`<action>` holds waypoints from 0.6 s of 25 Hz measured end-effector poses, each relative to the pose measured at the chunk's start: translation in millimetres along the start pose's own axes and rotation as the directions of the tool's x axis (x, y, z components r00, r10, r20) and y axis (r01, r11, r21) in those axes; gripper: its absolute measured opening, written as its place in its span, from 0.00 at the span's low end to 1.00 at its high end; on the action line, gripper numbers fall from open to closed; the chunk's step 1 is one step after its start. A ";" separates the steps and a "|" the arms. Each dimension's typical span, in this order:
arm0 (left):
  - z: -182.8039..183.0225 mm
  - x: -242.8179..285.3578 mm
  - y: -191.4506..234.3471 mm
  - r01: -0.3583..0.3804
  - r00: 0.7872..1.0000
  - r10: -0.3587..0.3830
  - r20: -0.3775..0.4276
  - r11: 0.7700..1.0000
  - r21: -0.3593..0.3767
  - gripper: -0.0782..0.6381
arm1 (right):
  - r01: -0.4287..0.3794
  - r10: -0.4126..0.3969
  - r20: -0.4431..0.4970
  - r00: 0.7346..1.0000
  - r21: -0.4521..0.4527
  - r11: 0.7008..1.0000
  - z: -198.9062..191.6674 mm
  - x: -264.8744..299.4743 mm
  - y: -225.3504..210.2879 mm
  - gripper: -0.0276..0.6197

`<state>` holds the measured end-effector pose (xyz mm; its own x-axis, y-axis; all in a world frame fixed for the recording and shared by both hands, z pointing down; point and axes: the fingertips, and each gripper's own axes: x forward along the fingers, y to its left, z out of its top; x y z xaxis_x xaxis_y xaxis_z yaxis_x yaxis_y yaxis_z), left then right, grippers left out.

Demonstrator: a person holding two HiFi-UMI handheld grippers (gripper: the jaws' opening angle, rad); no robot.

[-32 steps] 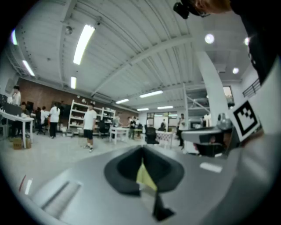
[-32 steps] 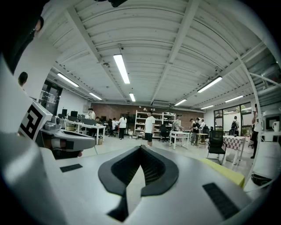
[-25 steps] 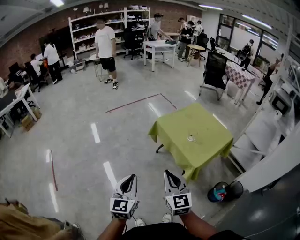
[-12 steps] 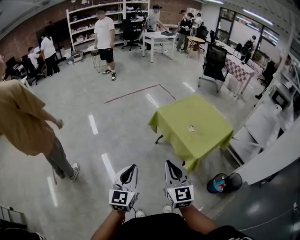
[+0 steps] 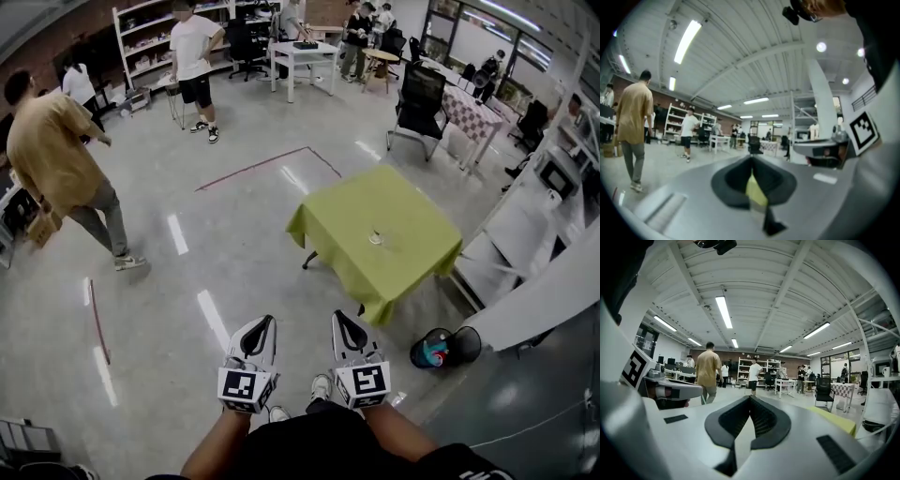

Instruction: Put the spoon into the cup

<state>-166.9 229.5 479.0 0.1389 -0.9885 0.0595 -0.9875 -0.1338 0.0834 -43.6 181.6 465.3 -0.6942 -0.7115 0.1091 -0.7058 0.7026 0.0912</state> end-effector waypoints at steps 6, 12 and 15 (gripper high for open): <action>9.3 48.4 -2.6 -0.035 0.999 0.036 -0.037 0.999 0.014 0.13 | -0.018 0.018 0.011 1.000 -0.002 1.000 1.1 30.5 -44.4 0.05; 19.4 95.6 -16.8 -0.049 0.999 0.050 -0.016 0.998 0.027 0.13 | -0.063 0.063 0.027 0.998 -0.008 0.998 5.8 57.1 -81.8 0.05; 18.8 110.3 -17.8 -0.064 0.997 0.066 -0.041 0.997 0.046 0.13 | -0.088 0.088 0.048 0.995 0.002 0.996 7.5 68.8 -94.9 0.05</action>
<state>-135.4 121.5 465.3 0.0766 -0.9914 0.1059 -0.9967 -0.0733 0.0339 -25.5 65.9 456.7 -0.7593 -0.6470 0.0694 -0.6424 0.7623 0.0789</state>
